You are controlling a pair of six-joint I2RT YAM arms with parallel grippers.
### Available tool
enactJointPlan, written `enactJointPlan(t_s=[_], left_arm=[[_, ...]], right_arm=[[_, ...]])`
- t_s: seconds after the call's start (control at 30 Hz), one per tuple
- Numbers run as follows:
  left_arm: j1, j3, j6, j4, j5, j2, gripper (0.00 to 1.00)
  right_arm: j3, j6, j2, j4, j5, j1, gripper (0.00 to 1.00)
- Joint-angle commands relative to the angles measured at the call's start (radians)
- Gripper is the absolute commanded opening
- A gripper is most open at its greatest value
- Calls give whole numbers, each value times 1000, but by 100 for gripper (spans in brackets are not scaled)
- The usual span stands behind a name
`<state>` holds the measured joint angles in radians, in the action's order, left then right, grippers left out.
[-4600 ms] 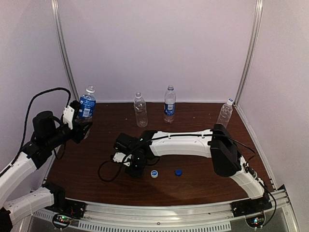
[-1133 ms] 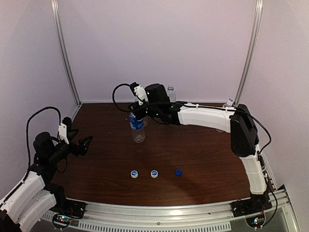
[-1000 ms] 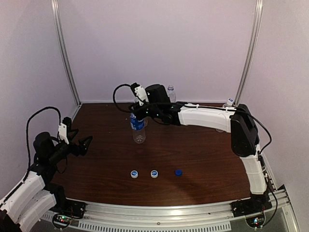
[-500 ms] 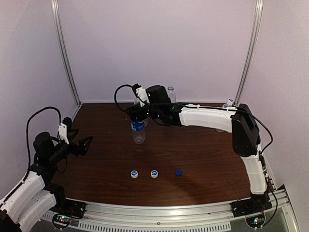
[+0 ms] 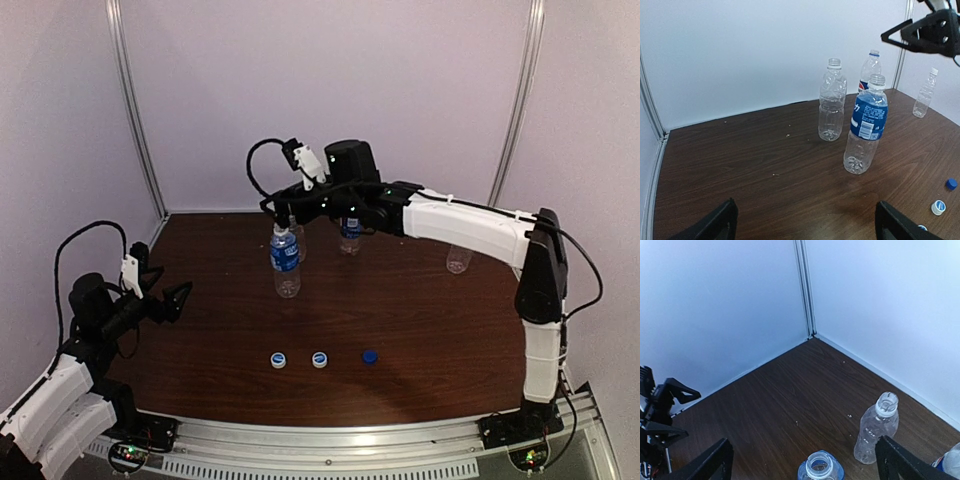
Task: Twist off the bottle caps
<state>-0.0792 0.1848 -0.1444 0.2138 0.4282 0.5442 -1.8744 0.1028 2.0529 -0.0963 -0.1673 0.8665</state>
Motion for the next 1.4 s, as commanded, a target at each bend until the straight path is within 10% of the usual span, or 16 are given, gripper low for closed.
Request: enactJointPlan(t_s=[0.0,0.4,0.83,1.37], left_arm=[[10,-12,2,46,20,-3,97],[10,-16,2,53,25,-9,97],[28,-18,1,50,17,-13,97],[33,-18,1,50,21,-13,97]], right_arm=[[-23,54,-237,-93,-172,-101,100],[-246,52,-250,-1029,440,-516,98],[-261,25,-113,-1127,285,-727,95],[-152,37,-92,-1046,193,-773,62]])
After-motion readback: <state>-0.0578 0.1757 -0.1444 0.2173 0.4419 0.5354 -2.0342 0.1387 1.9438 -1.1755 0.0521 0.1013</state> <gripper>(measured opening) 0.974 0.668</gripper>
